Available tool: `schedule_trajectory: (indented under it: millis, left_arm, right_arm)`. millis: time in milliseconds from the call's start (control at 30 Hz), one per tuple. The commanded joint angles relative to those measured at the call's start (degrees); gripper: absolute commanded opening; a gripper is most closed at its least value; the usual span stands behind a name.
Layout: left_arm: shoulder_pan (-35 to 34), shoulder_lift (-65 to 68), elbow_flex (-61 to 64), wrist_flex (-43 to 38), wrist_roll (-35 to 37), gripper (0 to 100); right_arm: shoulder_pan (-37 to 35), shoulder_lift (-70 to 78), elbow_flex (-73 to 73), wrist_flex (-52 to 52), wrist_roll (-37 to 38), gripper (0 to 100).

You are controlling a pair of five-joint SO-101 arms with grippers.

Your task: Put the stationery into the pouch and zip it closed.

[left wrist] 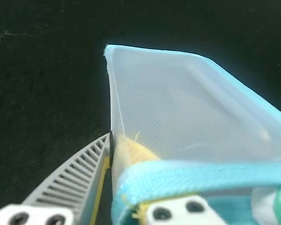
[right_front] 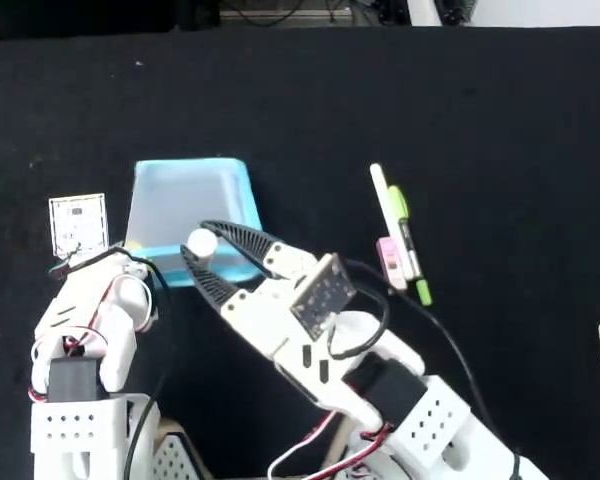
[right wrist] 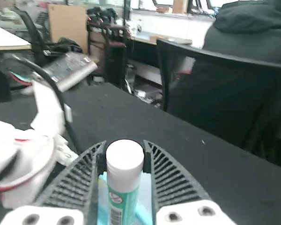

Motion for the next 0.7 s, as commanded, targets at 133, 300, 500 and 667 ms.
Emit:
schedule_trajectory:
  millis: [133,300,500,667]
  left_arm:
    - [-0.57,-0.79,-2.42,-0.62,0.18,3]
    - [-0.57,-0.79,-2.42,-0.62,0.18,3]
    - [-0.22,-0.53,-2.95,-0.35,-0.09,3]
    - [-0.22,-0.18,-5.49,1.49,-0.88,3]
  right_arm:
    - [2.11,-1.1,3.12,-1.67,0.7,1.1]
    - [2.2,-1.1,3.38,-1.49,0.79,1.1]
    - [1.93,-1.19,3.65,-1.05,9.58,1.1]
    - [1.93,-1.19,3.21,-0.26,13.63,1.1]
